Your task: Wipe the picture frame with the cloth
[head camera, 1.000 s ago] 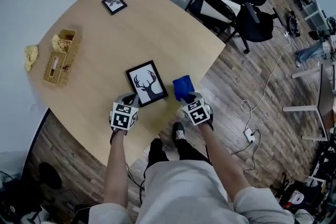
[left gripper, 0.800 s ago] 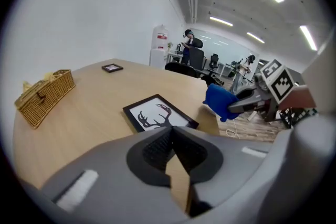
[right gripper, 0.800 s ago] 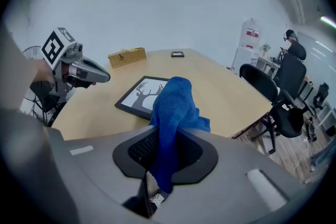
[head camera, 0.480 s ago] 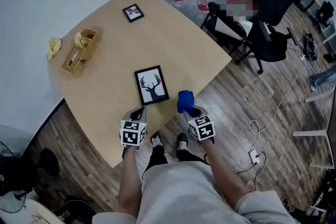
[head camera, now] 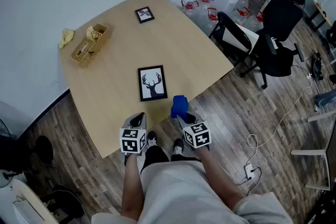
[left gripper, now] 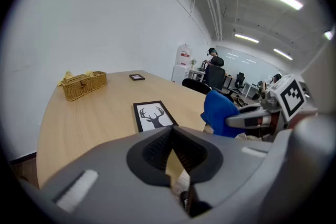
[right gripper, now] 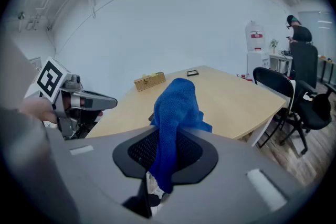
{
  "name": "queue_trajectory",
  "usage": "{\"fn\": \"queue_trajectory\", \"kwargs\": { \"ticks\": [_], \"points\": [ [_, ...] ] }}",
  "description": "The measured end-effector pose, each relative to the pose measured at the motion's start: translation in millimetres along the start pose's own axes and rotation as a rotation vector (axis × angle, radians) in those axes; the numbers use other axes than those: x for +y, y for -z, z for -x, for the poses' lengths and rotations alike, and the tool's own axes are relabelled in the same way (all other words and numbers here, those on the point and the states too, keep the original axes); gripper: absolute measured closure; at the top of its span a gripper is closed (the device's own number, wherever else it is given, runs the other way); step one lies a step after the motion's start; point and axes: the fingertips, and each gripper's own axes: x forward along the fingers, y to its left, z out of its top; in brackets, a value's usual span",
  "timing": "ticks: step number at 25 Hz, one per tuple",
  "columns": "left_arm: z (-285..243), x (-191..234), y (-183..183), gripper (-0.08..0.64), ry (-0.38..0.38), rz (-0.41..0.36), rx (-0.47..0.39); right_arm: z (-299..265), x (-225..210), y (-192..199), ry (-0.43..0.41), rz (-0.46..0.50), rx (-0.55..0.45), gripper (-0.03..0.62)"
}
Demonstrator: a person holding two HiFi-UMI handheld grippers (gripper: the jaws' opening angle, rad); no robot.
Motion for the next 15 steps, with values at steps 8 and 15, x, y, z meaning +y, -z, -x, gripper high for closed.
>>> {"fn": "queue_trajectory", "kwargs": {
  "ticks": [8, 15],
  "points": [
    [8, -23, 34, 0.508, -0.032, 0.035, -0.011, 19, 10, 20, -0.095, 0.081, 0.021, 0.535],
    [25, -23, 31, 0.508, -0.067, 0.077, -0.059, 23, 9, 24, -0.122, 0.084, 0.018, 0.535]
  ]
}}
